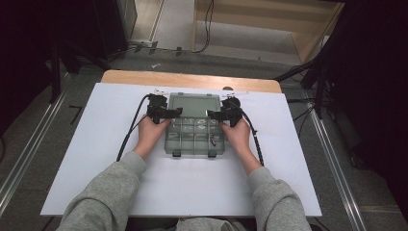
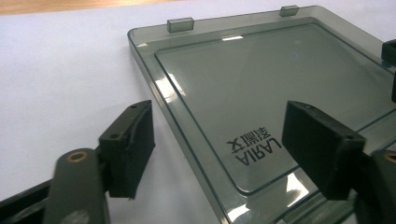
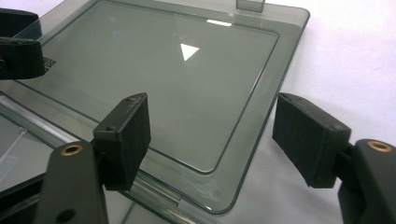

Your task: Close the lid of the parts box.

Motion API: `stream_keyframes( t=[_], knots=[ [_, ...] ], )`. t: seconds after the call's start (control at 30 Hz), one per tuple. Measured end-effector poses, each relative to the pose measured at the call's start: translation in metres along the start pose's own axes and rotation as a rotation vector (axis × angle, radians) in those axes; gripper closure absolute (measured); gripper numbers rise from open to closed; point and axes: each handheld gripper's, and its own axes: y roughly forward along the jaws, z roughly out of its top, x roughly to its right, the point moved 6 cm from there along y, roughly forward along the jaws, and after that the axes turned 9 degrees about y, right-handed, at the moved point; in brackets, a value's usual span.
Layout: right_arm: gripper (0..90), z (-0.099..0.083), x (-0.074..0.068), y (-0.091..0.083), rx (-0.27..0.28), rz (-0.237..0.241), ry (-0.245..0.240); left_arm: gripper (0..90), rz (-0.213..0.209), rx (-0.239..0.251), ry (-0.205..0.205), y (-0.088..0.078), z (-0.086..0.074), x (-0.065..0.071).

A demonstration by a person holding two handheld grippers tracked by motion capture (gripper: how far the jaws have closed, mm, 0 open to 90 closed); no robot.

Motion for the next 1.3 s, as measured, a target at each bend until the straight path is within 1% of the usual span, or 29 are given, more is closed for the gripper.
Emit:
stream_keyframes(
  t=[0.07, 0.1, 0.23, 0.3, 0.33, 0.4, 0.57, 0.73, 0.93, 1.03, 1.07, 1.1, 1.2, 1.3],
  knots=[
    [22.7, 0.0002, 0.0001, 0.0009, -0.009, 0.010, -0.002, 22.7, -0.016, -0.006, -0.016, 0.0026, 0.0004, -0.0001],
    [22.2, 0.0002, -0.0003, 0.0008, -0.015, 0.011, -0.008, 21.5, -0.024, -0.008, -0.013, 0.0031, 0.0005, 0.0005],
    [21.6, 0.0008, 0.0003, 0.0011, -0.029, 0.018, -0.008, 21.1, -0.034, -0.012, -0.008, 0.0048, 0.0014, 0.0026],
    [21.1, 0.0013, 0.0009, 0.0017, -0.037, 0.024, -0.005, 20.0, -0.050, -0.012, -0.029, 0.0063, 0.0006, 0.0022],
    [20.4, 0.0012, 0.0012, 0.0021, -0.045, 0.032, 0.007, 19.1, -0.049, -0.008, -0.025, 0.0066, 0.0005, 0.0022],
    [19.2, 0.0009, 0.0020, 0.0038, -0.067, 0.053, 0.048, 19.0, -0.045, -0.003, -0.026, 0.0072, 0.0005, 0.0021],
    [19.0, 0.0023, 0.0013, 0.0039, -0.090, 0.043, 0.048, 18.9, -0.028, 0.010, -0.026, 0.0093, 0.0009, 0.0024],
    [19.6, 0.0017, 0.0006, 0.0033, -0.098, 0.041, 0.064, 19.0, -0.025, 0.011, -0.028, 0.0097, 0.0010, 0.0025],
    [21.4, 0.0010, -0.0017, 0.0019, -0.110, 0.021, 0.099, 19.0, -0.021, 0.011, -0.033, 0.0099, 0.0012, 0.0026],
    [22.4, 0.0009, -0.0021, 0.0015, -0.113, 0.018, 0.107, 19.0, -0.021, 0.013, -0.038, 0.0101, 0.0014, 0.0027],
    [24.5, 0.0008, -0.0022, 0.0013, -0.115, 0.021, 0.110, 19.0, -0.024, 0.014, -0.042, 0.0100, 0.0015, 0.0025],
    [24.7, 0.0006, -0.0026, 0.0006, -0.124, 0.029, 0.121, 19.0, -0.024, 0.014, -0.042, 0.0100, 0.0015, 0.0025],
    [24.7, 0.0005, -0.0024, 0.0005, -0.120, 0.028, 0.120, 19.1, -0.028, 0.013, -0.044, 0.0096, 0.0018, 0.0021],
    [24.7, 0.0004, -0.0028, 0.0002, -0.111, 0.027, 0.109, 20.7, -0.035, 0.013, -0.058, 0.0088, 0.0021, 0.0008]
  ],
)
